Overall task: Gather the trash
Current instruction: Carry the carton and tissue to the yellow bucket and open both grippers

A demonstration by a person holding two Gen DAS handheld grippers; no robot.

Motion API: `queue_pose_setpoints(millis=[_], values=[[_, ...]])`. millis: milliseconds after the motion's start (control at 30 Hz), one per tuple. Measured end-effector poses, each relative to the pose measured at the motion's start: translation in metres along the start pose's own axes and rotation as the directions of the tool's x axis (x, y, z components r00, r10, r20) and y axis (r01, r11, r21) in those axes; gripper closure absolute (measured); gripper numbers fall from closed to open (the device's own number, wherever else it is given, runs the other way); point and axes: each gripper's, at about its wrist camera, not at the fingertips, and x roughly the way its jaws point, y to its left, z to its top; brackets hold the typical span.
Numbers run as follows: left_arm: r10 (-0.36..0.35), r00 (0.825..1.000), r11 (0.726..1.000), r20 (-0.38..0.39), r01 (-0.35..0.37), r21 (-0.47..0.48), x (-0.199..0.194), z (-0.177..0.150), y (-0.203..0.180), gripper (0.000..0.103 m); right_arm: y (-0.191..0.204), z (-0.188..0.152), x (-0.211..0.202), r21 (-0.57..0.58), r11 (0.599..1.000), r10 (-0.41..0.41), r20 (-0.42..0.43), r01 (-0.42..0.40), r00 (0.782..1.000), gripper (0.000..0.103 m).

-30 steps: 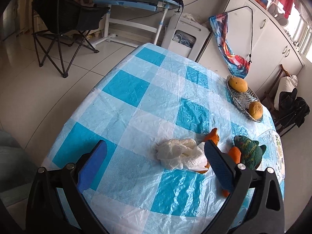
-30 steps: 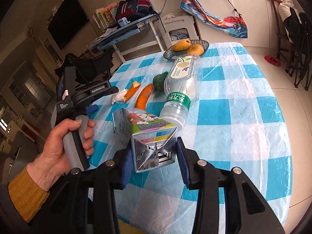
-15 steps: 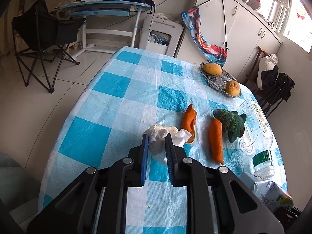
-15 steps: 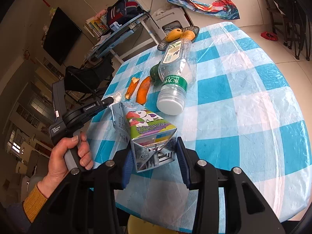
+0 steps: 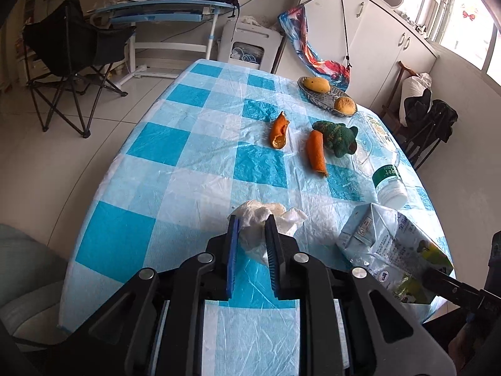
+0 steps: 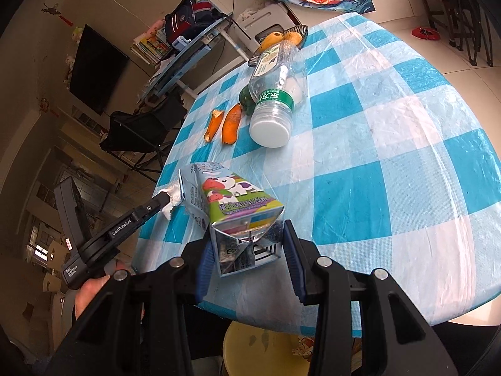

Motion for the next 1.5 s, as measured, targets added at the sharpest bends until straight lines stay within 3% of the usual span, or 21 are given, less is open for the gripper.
queue_pose_setpoints(millis=[500, 833, 1500], values=[[-0.009, 1.0, 0.998, 0.003, 0.009, -0.058, -0.033, -0.029, 0.013, 0.086, 0.003, -0.013, -0.002, -0.049, 0.997, -0.054, 0.036, 0.056, 0.998, 0.062], [-0.021, 1.0, 0.997, 0.021, 0.022, -0.07, -0.052, -0.039, 0.017, 0.086, 0.014, -0.032, -0.015, -0.068, 0.997, -0.02, 0.062, 0.024, 0.998, 0.062], [-0.036, 0.999, 0.999, 0.023, 0.035, 0.015, -0.099, -0.088, 0.003, 0.086, 0.043, -0.105, -0.036, -0.196, 0.979, -0.052, -0.007, 0.05, 0.999, 0.062]])
